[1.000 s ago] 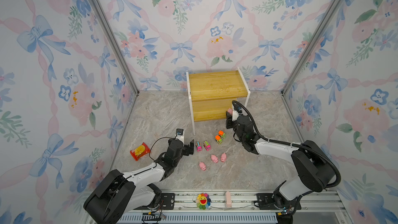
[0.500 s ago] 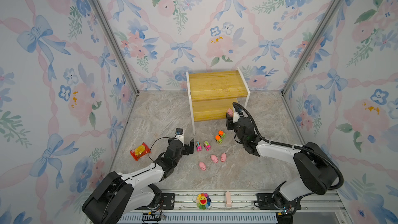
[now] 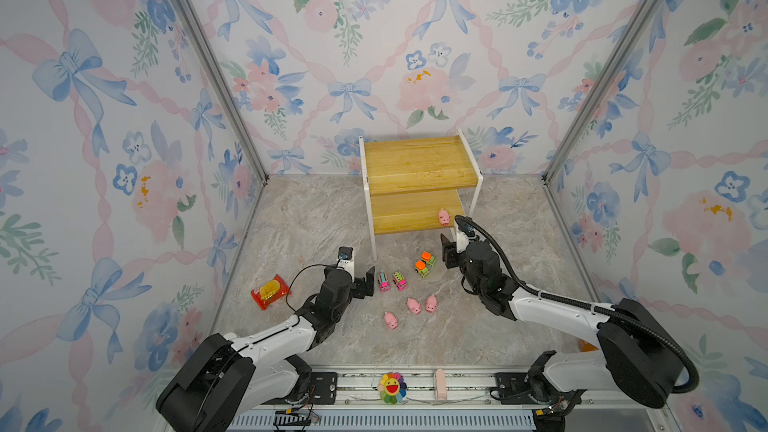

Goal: Place and organize the plastic toys onto the shelf
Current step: 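Open the right gripper to release the pig on the lower shelf, then move the right gripper back down over another pink pig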

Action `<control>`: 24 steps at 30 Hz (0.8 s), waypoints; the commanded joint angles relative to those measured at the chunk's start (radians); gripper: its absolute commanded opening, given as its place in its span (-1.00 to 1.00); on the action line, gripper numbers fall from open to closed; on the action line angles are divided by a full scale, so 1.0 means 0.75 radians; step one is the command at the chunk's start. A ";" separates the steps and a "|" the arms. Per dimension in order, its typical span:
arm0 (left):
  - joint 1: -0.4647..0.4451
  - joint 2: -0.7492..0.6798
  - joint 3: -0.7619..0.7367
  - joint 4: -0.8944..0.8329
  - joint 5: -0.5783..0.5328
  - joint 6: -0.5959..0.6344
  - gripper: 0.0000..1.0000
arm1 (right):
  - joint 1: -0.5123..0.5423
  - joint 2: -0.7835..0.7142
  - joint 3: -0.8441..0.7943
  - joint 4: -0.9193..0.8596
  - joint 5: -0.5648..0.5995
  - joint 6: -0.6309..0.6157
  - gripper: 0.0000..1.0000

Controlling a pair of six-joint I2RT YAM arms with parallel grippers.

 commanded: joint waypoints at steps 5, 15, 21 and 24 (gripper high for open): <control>0.010 -0.038 -0.019 -0.027 0.019 0.021 0.96 | 0.026 -0.277 -0.181 -0.222 -0.048 0.047 0.24; 0.008 -0.016 -0.011 -0.038 0.055 0.011 0.96 | 0.098 -0.393 -0.396 -0.309 -0.331 0.229 0.24; 0.006 0.019 -0.008 -0.047 0.088 -0.011 0.96 | 0.204 -0.278 -0.408 -0.280 -0.443 0.242 0.22; 0.006 0.034 -0.006 -0.047 0.101 -0.021 0.96 | 0.250 -0.218 -0.401 -0.259 -0.455 0.260 0.22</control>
